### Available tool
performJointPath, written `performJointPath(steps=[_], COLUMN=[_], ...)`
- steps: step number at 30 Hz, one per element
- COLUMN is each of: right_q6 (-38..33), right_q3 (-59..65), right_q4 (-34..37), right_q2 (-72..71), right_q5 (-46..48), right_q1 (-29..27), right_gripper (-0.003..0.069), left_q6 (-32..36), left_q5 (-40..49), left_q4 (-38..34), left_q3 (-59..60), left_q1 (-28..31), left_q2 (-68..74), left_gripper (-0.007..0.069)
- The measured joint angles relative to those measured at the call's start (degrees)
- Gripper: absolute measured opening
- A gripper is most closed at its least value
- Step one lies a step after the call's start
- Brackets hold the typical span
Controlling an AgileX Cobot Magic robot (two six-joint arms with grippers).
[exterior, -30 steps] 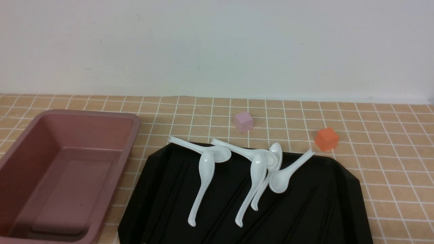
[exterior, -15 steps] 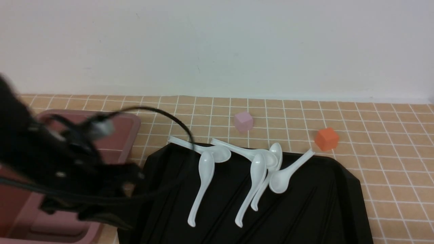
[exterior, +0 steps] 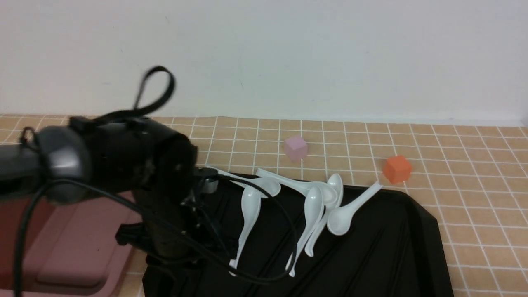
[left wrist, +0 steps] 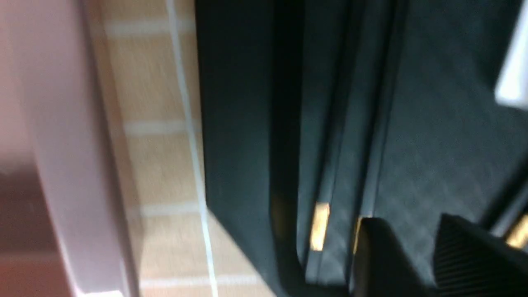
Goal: On brown tablecloth take chopsticks from black tray and put them in box.
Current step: 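Reach over to the black tray and grasp a pair of chopsticks with the left gripper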
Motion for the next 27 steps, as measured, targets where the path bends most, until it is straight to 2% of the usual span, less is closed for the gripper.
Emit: performJointPath(steps=[3,8,19,24,27], right_q6=[0.0,-0.1,-0.1,-0.1,-0.1], right_q3=[0.0,0.0,0.0,0.0,0.0], right_q4=[0.0,0.0,0.0,0.0,0.0], right_q2=[0.0,0.0,0.0,0.0,0.0], right_q5=[0.0,0.0,0.0,0.0,0.0], right_q1=[0.0,0.0,0.0,0.0,0.0], right_gripper=[0.0239,0.0239,0.0239,0.0239,0.0239], left_q6=[-0.4,-0.8,-0.9,-1.0,-1.1], left_q5=[-0.6,-0.8,-5.4,-5.6,-5.6], left_q4=[0.8,1.5,2.7,4.0,3.7], left_q3=[-1.1,-1.1,-1.2,-1.5,-1.8], left_q1=[-0.2,-0.2,-0.2,-0.2,-0.2], left_q2=[1.9,4.6,8.4,9.7,10.3], left_gripper=[0.0347,0.0398,0.0391,0.0355,0.0307])
